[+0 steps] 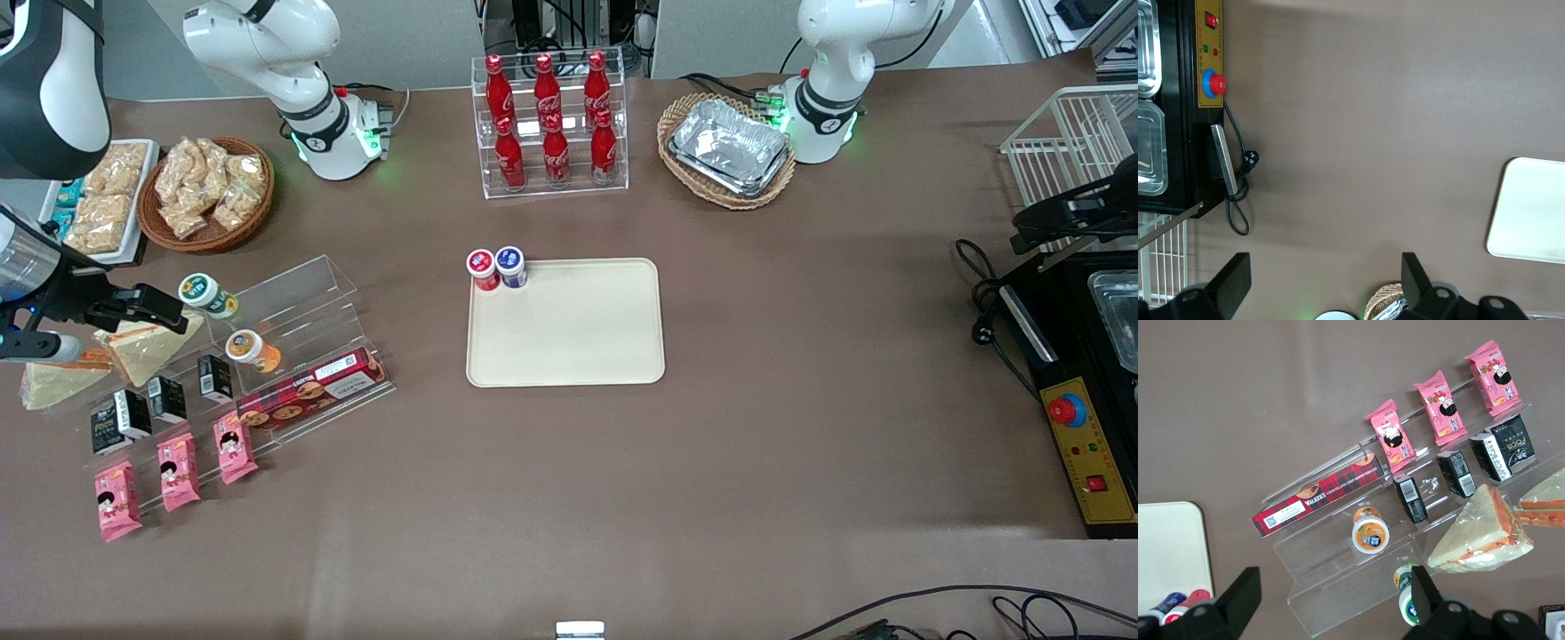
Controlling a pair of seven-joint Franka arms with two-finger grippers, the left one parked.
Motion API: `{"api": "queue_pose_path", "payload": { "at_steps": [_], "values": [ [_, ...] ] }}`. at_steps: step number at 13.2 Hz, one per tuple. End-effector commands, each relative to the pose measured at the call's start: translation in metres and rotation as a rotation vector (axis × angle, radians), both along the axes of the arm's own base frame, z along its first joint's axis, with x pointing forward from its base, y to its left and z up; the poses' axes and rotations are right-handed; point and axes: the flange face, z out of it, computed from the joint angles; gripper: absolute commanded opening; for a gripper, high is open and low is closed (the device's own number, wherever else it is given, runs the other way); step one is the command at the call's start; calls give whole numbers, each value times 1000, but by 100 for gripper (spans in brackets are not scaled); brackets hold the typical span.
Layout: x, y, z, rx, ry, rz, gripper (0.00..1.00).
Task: Place sandwich on tray
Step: 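Move the right gripper over the wrapped sandwiches on the acrylic rack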
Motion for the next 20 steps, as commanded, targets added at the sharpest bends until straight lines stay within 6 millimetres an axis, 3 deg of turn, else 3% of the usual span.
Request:
{"api": "queue_pose_path", "payload": {
  "at_steps": [1,8,11,15,18,20],
  "values": [
    [4,-3,2,0,-9,-9,100],
    [2,-8,-6,-12,14,-8,100],
    [-9,-56,3,-8,22,-51,100],
    [-29,-153,-1,-7,25,7,100],
    [-38,-182,-5,-24,38,108,100],
    [-35,-190,-13,-36,51,214,100]
  ]
}}
